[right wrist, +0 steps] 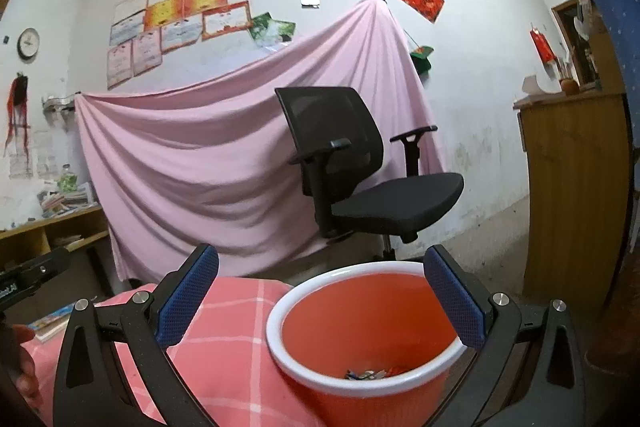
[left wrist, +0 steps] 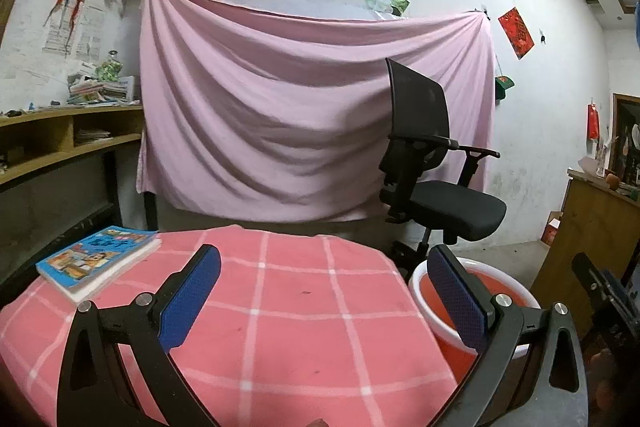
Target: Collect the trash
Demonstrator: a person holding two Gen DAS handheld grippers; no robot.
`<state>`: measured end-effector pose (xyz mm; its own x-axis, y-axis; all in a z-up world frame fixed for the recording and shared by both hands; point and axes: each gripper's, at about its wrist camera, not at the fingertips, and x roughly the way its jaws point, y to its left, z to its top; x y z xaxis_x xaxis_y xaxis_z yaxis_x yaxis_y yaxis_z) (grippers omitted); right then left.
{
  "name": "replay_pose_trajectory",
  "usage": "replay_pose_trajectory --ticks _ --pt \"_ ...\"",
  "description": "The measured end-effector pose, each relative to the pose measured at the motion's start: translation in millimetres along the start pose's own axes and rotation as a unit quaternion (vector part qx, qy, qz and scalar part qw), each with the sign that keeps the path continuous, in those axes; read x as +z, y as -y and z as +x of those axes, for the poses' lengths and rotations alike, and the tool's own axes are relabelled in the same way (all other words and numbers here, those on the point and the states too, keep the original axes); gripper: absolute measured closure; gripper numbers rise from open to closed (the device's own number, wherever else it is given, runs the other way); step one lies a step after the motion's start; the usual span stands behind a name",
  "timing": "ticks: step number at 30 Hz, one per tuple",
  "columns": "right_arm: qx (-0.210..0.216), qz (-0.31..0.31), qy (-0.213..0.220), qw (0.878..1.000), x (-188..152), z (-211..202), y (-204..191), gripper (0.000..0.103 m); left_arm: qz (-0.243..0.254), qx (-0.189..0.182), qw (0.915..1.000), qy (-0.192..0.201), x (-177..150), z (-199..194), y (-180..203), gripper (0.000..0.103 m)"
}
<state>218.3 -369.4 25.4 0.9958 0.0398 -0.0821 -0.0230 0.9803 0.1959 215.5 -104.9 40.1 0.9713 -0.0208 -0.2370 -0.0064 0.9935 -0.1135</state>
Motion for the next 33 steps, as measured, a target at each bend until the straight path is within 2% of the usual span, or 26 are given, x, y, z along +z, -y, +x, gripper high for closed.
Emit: replay_pose_trajectory --ticks 12,26,33 --pt "0.026 -0.044 0.027 0.998 -6.7 -43.0 -31.0 0.0 0.007 0.009 0.9998 0.016 -18.6 -54.2 -23.1 0.002" --pt "0.043 -0.065 -0.018 0.997 -33.9 -99.6 -57.9 0.0 0.01 0.001 0.9999 0.012 -59.5 -107.4 -54.3 0.002" --pt "0.039 -0.077 -0.015 0.996 -37.5 -116.0 -66.4 0.0 0.018 -0.001 0.9996 0.021 -72.7 -130.4 -65.5 0.002"
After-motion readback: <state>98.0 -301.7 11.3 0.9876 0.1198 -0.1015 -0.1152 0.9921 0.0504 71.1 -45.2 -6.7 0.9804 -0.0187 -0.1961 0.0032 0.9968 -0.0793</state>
